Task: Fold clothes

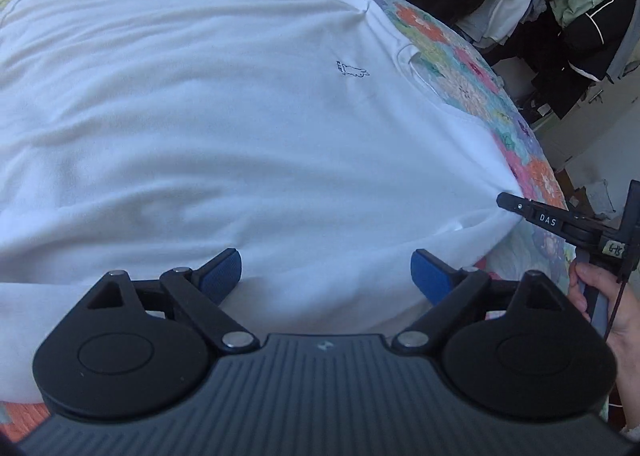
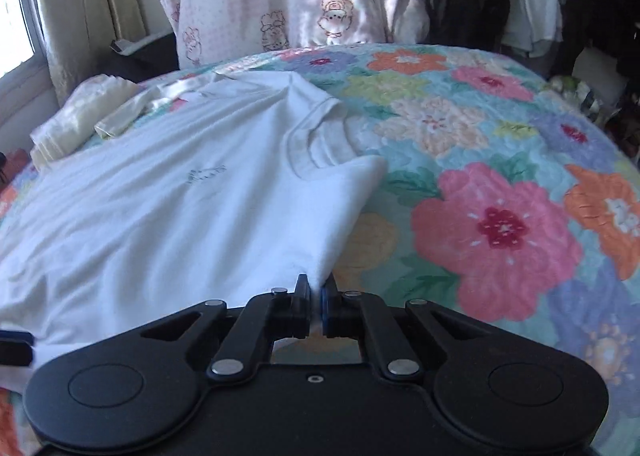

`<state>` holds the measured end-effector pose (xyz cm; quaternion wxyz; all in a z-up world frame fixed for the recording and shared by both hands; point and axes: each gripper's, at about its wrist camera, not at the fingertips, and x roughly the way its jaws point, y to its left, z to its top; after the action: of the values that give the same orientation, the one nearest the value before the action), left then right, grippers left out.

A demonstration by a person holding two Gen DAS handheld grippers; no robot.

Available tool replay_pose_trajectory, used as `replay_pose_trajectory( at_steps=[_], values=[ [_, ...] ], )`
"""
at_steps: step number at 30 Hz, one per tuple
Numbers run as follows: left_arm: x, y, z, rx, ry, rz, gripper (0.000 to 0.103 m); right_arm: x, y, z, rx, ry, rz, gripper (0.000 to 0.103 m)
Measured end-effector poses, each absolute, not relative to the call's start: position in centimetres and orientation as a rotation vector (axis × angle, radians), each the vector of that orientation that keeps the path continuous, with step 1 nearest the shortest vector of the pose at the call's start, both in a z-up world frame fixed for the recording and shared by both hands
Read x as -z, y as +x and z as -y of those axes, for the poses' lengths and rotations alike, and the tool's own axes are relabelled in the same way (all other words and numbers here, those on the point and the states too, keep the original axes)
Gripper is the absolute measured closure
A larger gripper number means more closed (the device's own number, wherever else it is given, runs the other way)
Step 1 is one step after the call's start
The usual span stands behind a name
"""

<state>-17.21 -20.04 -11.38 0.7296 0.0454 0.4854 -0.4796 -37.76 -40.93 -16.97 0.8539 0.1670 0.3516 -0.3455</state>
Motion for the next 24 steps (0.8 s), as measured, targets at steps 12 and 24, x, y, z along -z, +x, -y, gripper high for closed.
replay_pose_trajectory(
  at_steps=[12,24],
  values=[
    [11.8,-20.1,17.9,0.741,0.446,-0.876,0.010,19.9,-38.3,41.7,0.749,0.399,-0.748,0.097],
    [12.5,-15.1,15.5,0.602,0.393,-0.941,0.005,15.1,-38.2,39.8,0.829,0.213,-0.770,0.060]
  ],
)
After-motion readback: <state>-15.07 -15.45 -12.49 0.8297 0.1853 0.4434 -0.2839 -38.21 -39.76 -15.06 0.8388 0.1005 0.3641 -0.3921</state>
